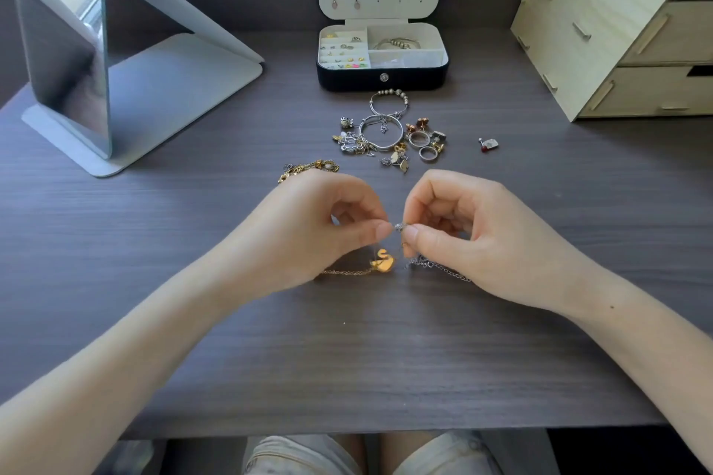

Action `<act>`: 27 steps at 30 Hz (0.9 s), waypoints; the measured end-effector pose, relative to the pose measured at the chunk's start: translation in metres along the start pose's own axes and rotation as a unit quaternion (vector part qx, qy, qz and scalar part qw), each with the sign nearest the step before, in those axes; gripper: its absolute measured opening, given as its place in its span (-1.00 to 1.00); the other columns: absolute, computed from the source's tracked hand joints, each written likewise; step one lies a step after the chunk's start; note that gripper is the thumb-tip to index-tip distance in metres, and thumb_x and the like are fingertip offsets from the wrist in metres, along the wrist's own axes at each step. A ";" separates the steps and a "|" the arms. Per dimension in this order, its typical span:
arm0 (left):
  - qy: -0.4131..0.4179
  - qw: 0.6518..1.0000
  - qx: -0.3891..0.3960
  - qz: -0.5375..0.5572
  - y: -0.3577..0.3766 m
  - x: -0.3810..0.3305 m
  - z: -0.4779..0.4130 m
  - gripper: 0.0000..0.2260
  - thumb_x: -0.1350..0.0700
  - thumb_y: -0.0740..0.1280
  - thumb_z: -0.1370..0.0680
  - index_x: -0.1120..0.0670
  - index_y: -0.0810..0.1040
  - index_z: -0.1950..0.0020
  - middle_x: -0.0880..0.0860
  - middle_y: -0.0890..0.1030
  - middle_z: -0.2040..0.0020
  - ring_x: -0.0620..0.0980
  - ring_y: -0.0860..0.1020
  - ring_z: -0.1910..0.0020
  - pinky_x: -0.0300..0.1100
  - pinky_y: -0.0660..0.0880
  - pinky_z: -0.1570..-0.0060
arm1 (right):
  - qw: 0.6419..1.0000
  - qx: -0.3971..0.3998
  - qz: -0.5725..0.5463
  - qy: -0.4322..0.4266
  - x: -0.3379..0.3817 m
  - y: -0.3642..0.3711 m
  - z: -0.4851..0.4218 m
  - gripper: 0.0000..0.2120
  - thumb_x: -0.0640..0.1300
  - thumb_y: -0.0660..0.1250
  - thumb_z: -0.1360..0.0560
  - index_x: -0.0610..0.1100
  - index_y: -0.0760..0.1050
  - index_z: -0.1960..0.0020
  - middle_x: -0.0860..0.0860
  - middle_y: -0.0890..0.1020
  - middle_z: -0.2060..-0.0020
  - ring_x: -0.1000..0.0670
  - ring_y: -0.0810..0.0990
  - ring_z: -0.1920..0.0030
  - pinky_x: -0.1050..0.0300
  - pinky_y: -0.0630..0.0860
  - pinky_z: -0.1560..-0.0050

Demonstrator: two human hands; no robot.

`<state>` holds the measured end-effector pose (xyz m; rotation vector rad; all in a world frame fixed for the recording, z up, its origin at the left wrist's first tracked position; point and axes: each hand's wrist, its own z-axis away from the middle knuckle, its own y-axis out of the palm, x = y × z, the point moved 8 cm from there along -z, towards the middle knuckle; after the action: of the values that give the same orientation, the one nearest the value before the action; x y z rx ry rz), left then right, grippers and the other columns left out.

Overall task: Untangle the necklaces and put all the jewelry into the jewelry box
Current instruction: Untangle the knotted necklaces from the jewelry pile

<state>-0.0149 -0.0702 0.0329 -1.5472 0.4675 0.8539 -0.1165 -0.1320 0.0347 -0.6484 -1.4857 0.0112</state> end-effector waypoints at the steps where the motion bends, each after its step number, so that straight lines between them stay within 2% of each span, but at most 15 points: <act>1: 0.025 0.999 -0.012 -0.034 0.000 -0.003 0.000 -0.87 0.08 0.41 -0.48 -0.09 0.56 0.26 -0.16 0.60 0.33 -0.28 0.49 0.28 -0.41 0.37 0.27 | 1.000 0.003 0.003 -0.002 0.000 0.001 0.000 -0.94 -0.25 0.32 -0.47 -0.18 0.46 0.17 0.00 0.63 0.35 -0.03 0.47 0.36 0.10 0.40 0.32; 5: 0.070 0.997 -0.039 -0.017 0.001 -0.006 -0.001 -0.95 0.14 0.40 -0.50 0.03 0.60 0.16 -0.11 0.62 0.24 -0.16 0.55 0.18 -0.23 0.47 0.11 | 1.000 0.006 0.003 0.000 -0.001 0.003 0.000 -0.93 -0.18 0.31 -0.44 -0.17 0.45 0.17 0.02 0.63 0.36 0.02 0.46 0.37 0.20 0.38 0.33; 7: 0.104 0.992 -0.057 -0.035 0.000 -0.008 -0.001 -0.94 0.10 0.36 -0.50 0.07 0.58 0.12 -0.09 0.62 0.24 -0.14 0.56 0.18 -0.22 0.48 0.14 | 1.000 0.003 0.003 0.004 -0.003 0.002 0.000 -0.93 -0.17 0.31 -0.44 -0.16 0.45 0.18 0.01 0.63 0.36 0.05 0.45 0.37 0.19 0.38 0.33; 11: 0.157 0.981 -0.060 -0.098 0.004 -0.011 0.002 -0.96 0.15 0.31 -0.48 0.10 0.53 0.10 -0.20 0.54 0.26 -0.12 0.53 0.22 -0.18 0.45 0.19 | 1.000 -0.009 -0.009 0.017 -0.005 -0.003 -0.001 -0.88 -0.32 0.33 -0.47 -0.17 0.45 0.19 -0.02 0.63 0.37 0.06 0.47 0.37 0.21 0.40 0.32; 15: 0.180 0.970 -0.086 -0.141 0.003 -0.015 0.005 -0.94 0.19 0.30 -0.46 0.13 0.51 0.08 -0.12 0.54 0.23 -0.15 0.47 0.23 -0.36 0.39 0.20 | 0.999 -0.012 -0.029 0.029 -0.004 -0.004 -0.001 -0.87 -0.35 0.32 -0.46 -0.18 0.45 0.20 -0.06 0.61 0.38 0.01 0.46 0.36 0.18 0.39 0.32; 17: 0.180 0.966 -0.098 -0.159 0.002 -0.017 0.005 -0.91 0.21 0.28 -0.44 0.14 0.52 0.08 -0.13 0.50 0.24 -0.18 0.42 0.24 -0.41 0.34 0.19 | 0.998 -0.012 -0.051 0.041 -0.005 -0.005 -0.001 -0.85 -0.36 0.31 -0.46 -0.16 0.44 0.21 -0.01 0.61 0.42 0.02 0.45 0.38 0.16 0.37 0.33; 19: 0.170 0.965 -0.109 -0.165 0.001 -0.016 0.005 -0.89 0.22 0.27 -0.40 0.14 0.54 0.11 -0.13 0.48 0.26 -0.18 0.39 0.25 -0.37 0.34 0.24 | 0.996 -0.012 -0.077 0.053 -0.005 -0.006 0.000 -0.82 -0.35 0.33 -0.46 -0.13 0.44 0.24 0.01 0.60 0.43 -0.04 0.44 0.36 0.04 0.35 0.30; 23: 0.104 0.984 -0.119 -0.077 -0.004 -0.006 0.004 -0.93 0.24 0.35 -0.42 0.08 0.58 0.18 -0.08 0.55 0.31 -0.12 0.50 0.25 -0.29 0.45 0.23 | 0.991 -0.002 -0.109 0.071 -0.004 -0.006 0.001 -0.92 -0.22 0.33 -0.35 -0.07 0.47 0.27 0.00 0.61 0.42 -0.15 0.37 0.30 -0.28 0.31 0.32; 27: 0.056 0.988 -0.140 -0.020 -0.010 0.001 0.004 -0.87 0.25 0.44 -0.44 0.05 0.57 0.23 -0.04 0.60 0.28 -0.12 0.55 0.25 -0.34 0.47 0.22 | 0.990 0.016 -0.114 0.078 -0.004 -0.002 0.002 -0.93 -0.23 0.32 -0.34 -0.08 0.46 0.25 0.00 0.60 0.43 -0.17 0.35 0.30 -0.28 0.31 0.28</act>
<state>-0.0085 -0.0642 0.0389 -1.8633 0.4088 0.8309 -0.1195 -0.1349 0.0320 -0.4408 -1.3978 -0.1883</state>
